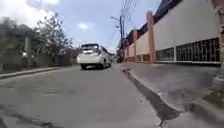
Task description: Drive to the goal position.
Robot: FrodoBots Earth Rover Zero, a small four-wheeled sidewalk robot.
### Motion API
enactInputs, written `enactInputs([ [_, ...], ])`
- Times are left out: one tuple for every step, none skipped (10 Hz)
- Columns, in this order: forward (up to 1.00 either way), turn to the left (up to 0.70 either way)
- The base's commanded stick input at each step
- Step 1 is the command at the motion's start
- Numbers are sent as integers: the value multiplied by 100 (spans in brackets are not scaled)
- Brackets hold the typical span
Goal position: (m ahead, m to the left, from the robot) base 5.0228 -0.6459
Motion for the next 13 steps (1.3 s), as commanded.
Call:
enactInputs([
  [100, 0],
  [100, 0],
  [100, 0],
  [100, 0],
  [100, -1],
  [100, -4],
  [100, -18],
  [100, -37],
  [100, -40],
  [100, -40],
  [100, -1],
  [100, 0],
  [100, 0],
])
